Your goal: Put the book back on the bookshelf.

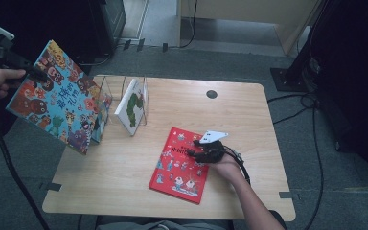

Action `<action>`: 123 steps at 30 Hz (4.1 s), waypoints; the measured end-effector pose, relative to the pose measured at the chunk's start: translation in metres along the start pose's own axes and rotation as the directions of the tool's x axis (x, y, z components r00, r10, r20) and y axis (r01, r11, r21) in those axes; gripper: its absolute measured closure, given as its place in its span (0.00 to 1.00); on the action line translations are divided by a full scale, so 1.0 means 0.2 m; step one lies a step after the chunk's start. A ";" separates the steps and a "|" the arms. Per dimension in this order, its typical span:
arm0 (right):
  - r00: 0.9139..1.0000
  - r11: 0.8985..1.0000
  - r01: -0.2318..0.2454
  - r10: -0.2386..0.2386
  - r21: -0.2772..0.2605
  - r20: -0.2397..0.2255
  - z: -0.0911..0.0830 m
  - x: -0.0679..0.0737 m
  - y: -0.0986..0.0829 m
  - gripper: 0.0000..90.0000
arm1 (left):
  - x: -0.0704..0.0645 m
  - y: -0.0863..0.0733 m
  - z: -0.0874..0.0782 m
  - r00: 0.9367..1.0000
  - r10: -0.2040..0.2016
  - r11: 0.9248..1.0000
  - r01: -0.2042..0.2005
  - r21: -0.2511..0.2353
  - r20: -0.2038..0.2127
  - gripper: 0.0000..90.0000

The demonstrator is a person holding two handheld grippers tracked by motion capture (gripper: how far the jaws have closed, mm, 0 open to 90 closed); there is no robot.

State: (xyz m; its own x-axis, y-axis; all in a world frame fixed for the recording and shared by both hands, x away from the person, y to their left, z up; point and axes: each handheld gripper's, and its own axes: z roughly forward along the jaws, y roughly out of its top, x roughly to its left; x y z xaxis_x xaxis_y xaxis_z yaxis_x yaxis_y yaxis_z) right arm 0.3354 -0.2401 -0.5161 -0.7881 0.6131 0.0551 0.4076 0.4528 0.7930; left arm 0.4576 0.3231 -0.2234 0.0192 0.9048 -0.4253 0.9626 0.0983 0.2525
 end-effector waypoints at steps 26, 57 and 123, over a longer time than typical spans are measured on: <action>1.000 1.000 -0.005 0.005 -0.001 0.022 -0.06 0.02 -0.05 0.52 | -0.09 0.11 0.07 0.999 0.036 0.999 -0.037 -0.040 -0.015 0.79; 0.998 0.998 -0.059 0.059 0.023 0.023 -0.11 -0.03 -0.05 0.58 | -0.28 -0.27 0.30 0.964 0.257 0.966 -0.258 -0.001 0.068 0.68; 0.985 0.985 -0.172 0.171 0.018 0.036 -0.29 -0.03 -0.21 0.81 | -0.56 -0.75 1.37 0.867 0.389 0.897 -0.434 0.088 0.311 0.87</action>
State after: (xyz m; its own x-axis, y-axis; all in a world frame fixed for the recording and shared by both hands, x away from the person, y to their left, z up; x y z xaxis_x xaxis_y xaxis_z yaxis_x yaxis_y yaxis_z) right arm 0.2954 -0.3006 -0.5144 -0.6899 0.7041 0.1683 0.5451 0.3524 0.7607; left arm 0.3850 0.0929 -0.4526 0.4755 0.6937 -0.5410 0.8784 -0.3411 0.3346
